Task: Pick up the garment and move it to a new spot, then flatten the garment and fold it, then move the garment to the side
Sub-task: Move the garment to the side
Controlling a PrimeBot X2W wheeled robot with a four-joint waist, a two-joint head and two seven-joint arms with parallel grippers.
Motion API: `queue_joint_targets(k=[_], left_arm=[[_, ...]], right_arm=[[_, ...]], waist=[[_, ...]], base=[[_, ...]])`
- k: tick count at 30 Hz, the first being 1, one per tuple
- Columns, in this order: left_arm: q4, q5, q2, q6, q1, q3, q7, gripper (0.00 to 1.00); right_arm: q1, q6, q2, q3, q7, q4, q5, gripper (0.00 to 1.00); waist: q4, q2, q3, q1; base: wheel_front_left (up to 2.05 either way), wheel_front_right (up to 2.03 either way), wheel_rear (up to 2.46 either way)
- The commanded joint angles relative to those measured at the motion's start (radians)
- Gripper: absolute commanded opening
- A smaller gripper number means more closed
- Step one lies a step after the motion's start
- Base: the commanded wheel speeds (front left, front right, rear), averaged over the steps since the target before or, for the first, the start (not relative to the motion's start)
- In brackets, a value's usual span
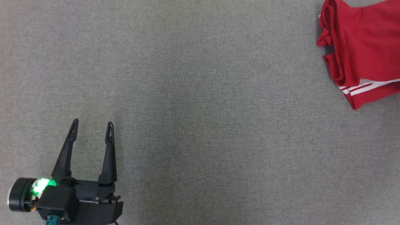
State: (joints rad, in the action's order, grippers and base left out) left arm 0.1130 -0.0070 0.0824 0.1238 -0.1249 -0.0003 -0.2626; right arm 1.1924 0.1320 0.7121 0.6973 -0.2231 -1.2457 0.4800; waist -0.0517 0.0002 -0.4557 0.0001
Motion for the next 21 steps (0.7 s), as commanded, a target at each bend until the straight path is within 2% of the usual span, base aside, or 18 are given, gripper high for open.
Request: queue_joint_targets(k=[1, 2, 3, 4, 11, 12, 15, 21], left_arm=[[0.000, 0.000, 0.002, 0.000, -0.002, 0.002, -0.002, 1.00], [-0.003, 0.000, 0.001, -0.001, -0.001, 0.002, -0.002, 1.00], [-0.007, -0.001, 0.000, -0.001, 0.001, 0.001, -0.002, 1.00], [-0.009, -0.002, 0.000, -0.004, 0.003, 0.003, -0.002, 1.00], [-0.031, -0.014, -0.003, -0.009, 0.047, 0.027, -0.002, 1.00], [-0.039, -0.015, -0.005, -0.009, 0.071, 0.038, -0.002, 1.00], [-0.053, -0.021, -0.008, -0.011, 0.100, 0.054, -0.002, 1.00], [-0.087, -0.027, -0.016, -0.006, 0.172, 0.058, -0.002, 1.00]], right_arm=[[0.003, -0.002, -0.005, 0.000, 0.004, -0.006, 0.003, 0.00], [-0.002, -0.002, -0.004, 0.000, 0.009, -0.012, 0.003, 0.00], [-0.006, -0.002, -0.003, -0.001, 0.010, -0.016, 0.003, 0.15], [-0.007, -0.002, -0.004, 0.000, 0.006, -0.018, -0.001, 1.00], [-0.007, -0.002, -0.043, -0.018, -0.033, 0.002, 0.003, 1.00], [-0.027, -0.002, -0.063, -0.055, -0.041, 0.025, 0.028, 1.00], [-0.063, -0.002, -0.062, -0.117, -0.042, 0.116, 0.031, 1.00], [-0.287, -0.002, -0.106, -0.319, -0.042, 0.310, -0.006, 1.00]], waist=[[-0.001, -0.0002, 0.006, -0.0001], [-0.001, -0.0002, 0.011, -0.0001], [-0.001, -0.0002, 0.015, -0.0001], [-0.001, -0.0002, 0.022, -0.0001], [-0.018, -0.0002, 0.104, -0.0001], [-0.026, -0.0002, 0.139, -0.0001], [-0.031, -0.0002, 0.192, -0.0001], [-0.014, -0.0002, 0.308, -0.0001]], base=[[0.00, 0.00, 0.00], [0.00, 0.00, 0.00], [0.00, 0.00, 0.00], [0.00, 0.00, 0.00], [0.00, 0.00, 0.00], [0.00, 0.00, 0.00], [0.00, 0.00, 0.00], [0.00, 0.00, 0.00]])
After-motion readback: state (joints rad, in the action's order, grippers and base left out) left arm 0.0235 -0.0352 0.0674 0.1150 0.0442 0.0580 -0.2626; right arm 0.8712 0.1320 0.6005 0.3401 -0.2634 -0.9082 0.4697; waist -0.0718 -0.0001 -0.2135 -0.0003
